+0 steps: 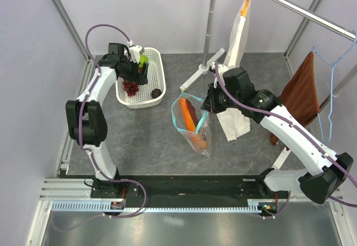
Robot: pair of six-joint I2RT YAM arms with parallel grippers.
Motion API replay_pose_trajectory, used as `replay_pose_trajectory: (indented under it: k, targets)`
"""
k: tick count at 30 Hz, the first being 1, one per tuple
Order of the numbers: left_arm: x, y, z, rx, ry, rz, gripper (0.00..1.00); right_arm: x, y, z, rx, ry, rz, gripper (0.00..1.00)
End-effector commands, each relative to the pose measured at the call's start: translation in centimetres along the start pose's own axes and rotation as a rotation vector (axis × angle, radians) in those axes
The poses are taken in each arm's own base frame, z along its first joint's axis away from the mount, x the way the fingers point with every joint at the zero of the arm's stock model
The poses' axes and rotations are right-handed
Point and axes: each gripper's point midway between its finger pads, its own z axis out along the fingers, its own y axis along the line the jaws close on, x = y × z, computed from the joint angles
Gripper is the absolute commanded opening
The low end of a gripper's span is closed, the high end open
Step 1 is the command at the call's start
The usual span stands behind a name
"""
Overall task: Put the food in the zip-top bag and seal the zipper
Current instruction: Pick up the fake fruit from the bin.
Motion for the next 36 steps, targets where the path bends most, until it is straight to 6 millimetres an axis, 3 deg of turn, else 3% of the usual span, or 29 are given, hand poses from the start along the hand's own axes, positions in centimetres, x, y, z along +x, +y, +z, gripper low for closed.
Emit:
replay_pose_trajectory:
  k: [1, 3, 4, 6, 10, 15, 17, 23, 24, 27, 28, 30, 31, 34, 36]
  targets:
    - [-1.4, 5.7, 2.8, -0.199, 0.023, 0.111, 0.93, -1.2, 0.0, 0.5, 0.001, -0.036, 0.012, 0.00]
    - [-1.6, 7.0, 3.8, -0.237, 0.039, 0.118, 0.93, -1.1, -0.1, 0.7, 0.005, -0.028, 0.015, 0.00]
    - [-0.4, 7.7, 5.5, -0.243, 0.078, 0.113, 0.93, -1.1, 0.0, 0.8, 0.002, -0.027, 0.015, 0.00]
    - [0.0, 8.7, 6.1, -0.278, 0.105, 0.107, 0.93, -1.1, 0.0, 0.9, 0.002, -0.027, 0.017, 0.00]
    - [2.9, 9.5, 8.8, -0.281, 0.184, 0.092, 0.90, -1.2, 0.1, 1.1, -0.003, -0.023, 0.020, 0.00]
    - [4.7, 9.7, 10.6, -0.269, 0.225, 0.077, 0.88, -1.3, 0.2, 1.2, -0.011, -0.021, 0.021, 0.00]
    - [5.0, 10.0, 11.3, -0.271, 0.235, 0.072, 0.82, -1.4, 0.3, 1.2, -0.014, -0.022, 0.023, 0.00]
    - [4.3, 8.8, 11.0, -0.212, 0.217, 0.047, 0.41, -1.3, 0.1, 1.5, -0.008, -0.018, 0.021, 0.00]
    - [3.5, 8.6, 10.5, -0.213, 0.201, 0.046, 0.27, -1.3, 0.2, 1.5, -0.009, -0.017, 0.024, 0.00]
    - [2.0, 7.9, 8.6, -0.198, 0.168, 0.028, 0.08, -1.4, 0.1, 1.6, -0.008, -0.018, 0.028, 0.00]
    - [0.3, 7.5, 6.6, -0.197, 0.126, 0.020, 0.03, -1.4, 0.1, 1.6, -0.006, -0.017, 0.028, 0.00]
    - [-1.4, 6.3, 4.6, -0.156, 0.074, 0.007, 0.02, -1.4, 0.2, 1.6, -0.010, -0.019, 0.027, 0.00]
    - [-3.2, 5.6, 2.5, -0.151, 0.024, 0.009, 0.02, -1.4, 0.1, 1.6, -0.007, -0.018, 0.031, 0.00]
    - [-5.3, 3.8, -0.8, -0.115, -0.047, 0.009, 0.02, -1.5, 0.1, 1.7, -0.005, -0.022, 0.032, 0.00]
    - [-7.1, 1.8, -4.1, -0.068, -0.118, 0.018, 0.02, -1.6, 0.1, 1.6, -0.005, -0.026, 0.038, 0.00]
